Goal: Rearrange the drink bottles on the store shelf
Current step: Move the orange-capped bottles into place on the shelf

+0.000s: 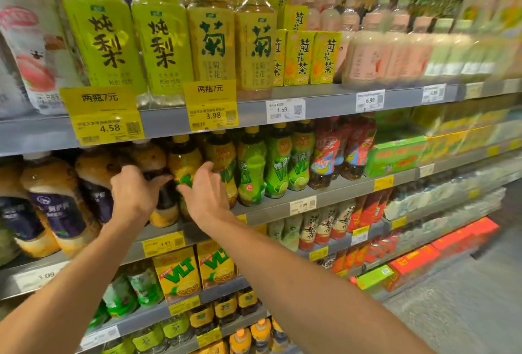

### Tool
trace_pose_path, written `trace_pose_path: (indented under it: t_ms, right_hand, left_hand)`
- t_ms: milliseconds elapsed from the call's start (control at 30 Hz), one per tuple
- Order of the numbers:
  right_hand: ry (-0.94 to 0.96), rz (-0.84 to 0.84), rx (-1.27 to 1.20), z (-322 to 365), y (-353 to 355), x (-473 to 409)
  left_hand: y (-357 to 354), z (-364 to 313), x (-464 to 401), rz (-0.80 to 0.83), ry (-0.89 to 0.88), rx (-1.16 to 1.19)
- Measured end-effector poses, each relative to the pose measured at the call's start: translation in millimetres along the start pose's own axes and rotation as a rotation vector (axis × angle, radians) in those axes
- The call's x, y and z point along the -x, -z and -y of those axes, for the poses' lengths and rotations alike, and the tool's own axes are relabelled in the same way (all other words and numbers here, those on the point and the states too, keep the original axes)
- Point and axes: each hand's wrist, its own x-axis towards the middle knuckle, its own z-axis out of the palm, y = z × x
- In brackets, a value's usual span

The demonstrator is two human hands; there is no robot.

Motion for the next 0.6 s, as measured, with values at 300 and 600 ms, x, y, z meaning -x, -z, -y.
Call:
trace_pose_path:
  t_ms: [300, 600]
  right_hand:
    - [0.089, -0.031, 0.224, 7, 14, -7]
    - [0.060, 0.101, 0.253, -14, 36, -10]
  left_hand:
    - [3, -10, -7, 0.063, 0.011, -0.154]
    - [5, -20, 5, 0.093, 0.098, -0.184]
